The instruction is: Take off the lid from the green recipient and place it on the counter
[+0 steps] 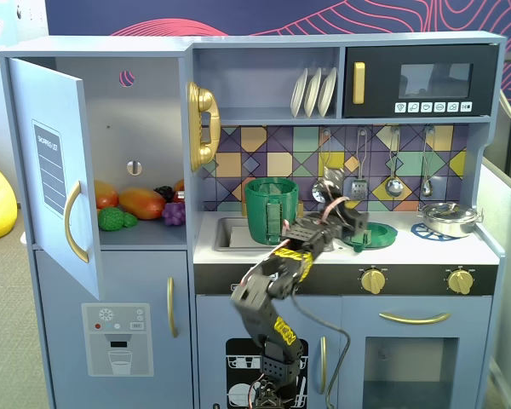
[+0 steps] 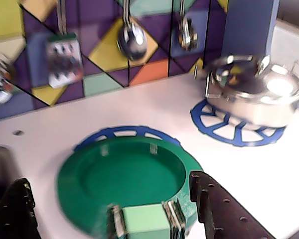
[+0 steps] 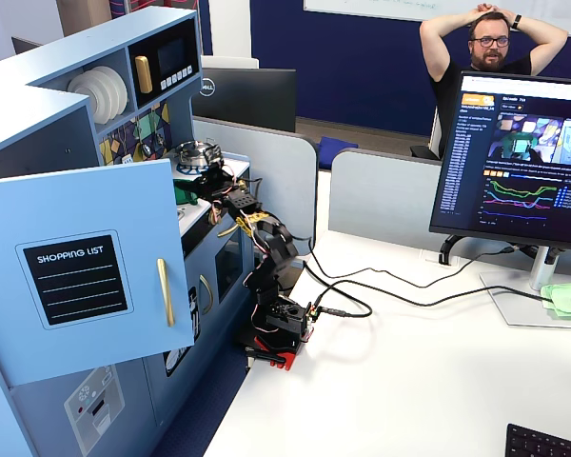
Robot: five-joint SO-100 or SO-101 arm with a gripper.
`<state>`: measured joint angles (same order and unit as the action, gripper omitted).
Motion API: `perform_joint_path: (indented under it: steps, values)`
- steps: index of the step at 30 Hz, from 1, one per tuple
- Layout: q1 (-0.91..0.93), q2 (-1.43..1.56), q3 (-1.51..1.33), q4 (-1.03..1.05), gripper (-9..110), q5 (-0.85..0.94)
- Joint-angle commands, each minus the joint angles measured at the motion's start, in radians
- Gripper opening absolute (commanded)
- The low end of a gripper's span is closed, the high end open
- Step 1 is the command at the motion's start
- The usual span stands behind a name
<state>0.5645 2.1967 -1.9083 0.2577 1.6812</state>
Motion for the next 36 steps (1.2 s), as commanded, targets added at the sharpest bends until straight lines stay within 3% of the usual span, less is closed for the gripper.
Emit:
perform_joint_path:
  steps: [1, 6, 10, 14, 23, 36]
  values:
    - [-0.021, 0.264, 0.101, 0.336, 34, -0.026]
    - [-0.153, 0.466, 0.072, 0.764, 33, -0.061]
    - [-0.278, 0.575, -0.098, 0.904, 31, -0.046]
    - [-0.380, 0.649, -0.304, 0.928, 29, -0.081]
    - [-0.494, 0.870, -0.877, 0.643, 20, -0.092]
    - [-0.532, 0.980, -1.089, 1.031, 4, -0.100]
